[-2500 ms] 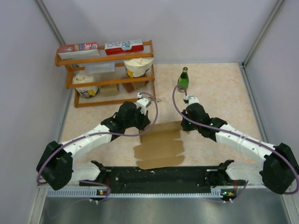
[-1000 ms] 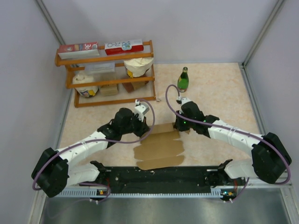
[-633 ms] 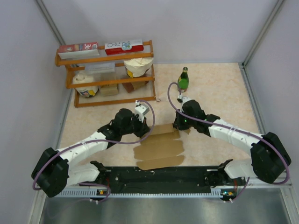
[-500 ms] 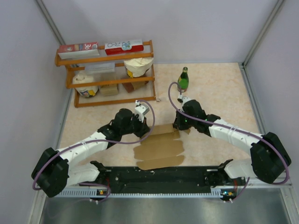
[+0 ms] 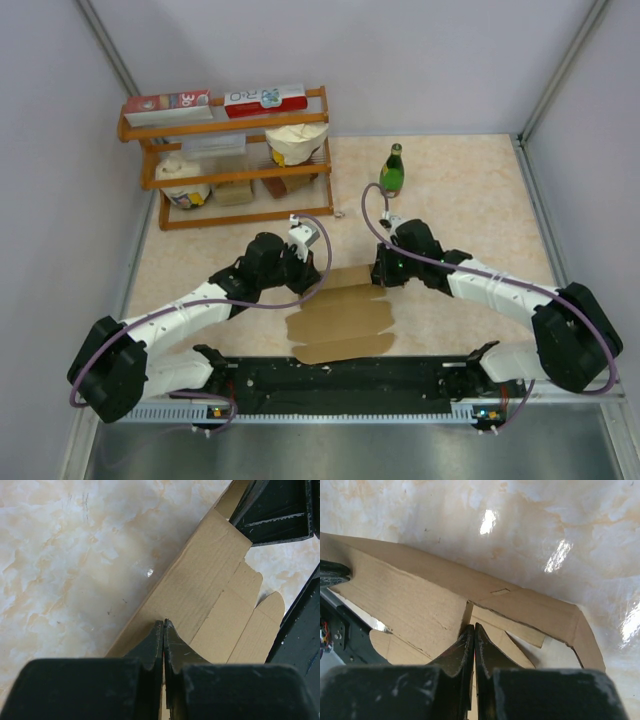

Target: Fold the paper box

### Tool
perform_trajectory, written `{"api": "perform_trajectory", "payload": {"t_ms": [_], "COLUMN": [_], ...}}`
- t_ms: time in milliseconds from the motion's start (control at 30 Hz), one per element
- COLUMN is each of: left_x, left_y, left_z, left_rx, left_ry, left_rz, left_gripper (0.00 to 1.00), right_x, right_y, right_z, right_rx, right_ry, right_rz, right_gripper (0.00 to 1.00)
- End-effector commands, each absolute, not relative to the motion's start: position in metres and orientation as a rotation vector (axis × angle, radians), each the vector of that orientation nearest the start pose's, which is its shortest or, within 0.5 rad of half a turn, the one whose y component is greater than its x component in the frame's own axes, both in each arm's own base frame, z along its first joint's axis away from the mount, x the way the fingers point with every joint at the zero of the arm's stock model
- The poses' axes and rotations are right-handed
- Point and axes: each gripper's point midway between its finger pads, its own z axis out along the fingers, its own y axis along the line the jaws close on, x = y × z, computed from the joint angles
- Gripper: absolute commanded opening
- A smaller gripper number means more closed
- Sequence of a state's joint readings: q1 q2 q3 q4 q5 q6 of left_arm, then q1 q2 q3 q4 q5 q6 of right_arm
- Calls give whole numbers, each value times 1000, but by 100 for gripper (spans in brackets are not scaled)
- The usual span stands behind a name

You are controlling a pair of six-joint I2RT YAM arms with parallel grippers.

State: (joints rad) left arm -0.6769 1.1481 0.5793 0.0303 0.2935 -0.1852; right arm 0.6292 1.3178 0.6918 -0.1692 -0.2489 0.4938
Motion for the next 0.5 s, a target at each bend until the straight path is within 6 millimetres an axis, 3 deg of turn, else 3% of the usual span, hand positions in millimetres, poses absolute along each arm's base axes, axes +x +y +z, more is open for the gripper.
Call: {"api": "perform_trajectory", "payload": {"t_ms": [0, 233, 467], "left_x": [229, 228, 226], "left_y": [-258, -258, -259], "left_z": [120, 119, 117], "left_rx": [699, 705, 709], "left_ry": [2052, 2054, 2059], "left_rz": [-811, -811, -816], "left_gripper": [0, 0, 0], "right_x": [232, 232, 233], "right_y": [249, 251, 248], "right_z": [82, 86, 85], "right_rx": [-256, -163, -146], "right_ry": [2457, 2416, 2397], "right_rz": [895, 1057, 1096], "right_gripper": [0, 0, 0]}}
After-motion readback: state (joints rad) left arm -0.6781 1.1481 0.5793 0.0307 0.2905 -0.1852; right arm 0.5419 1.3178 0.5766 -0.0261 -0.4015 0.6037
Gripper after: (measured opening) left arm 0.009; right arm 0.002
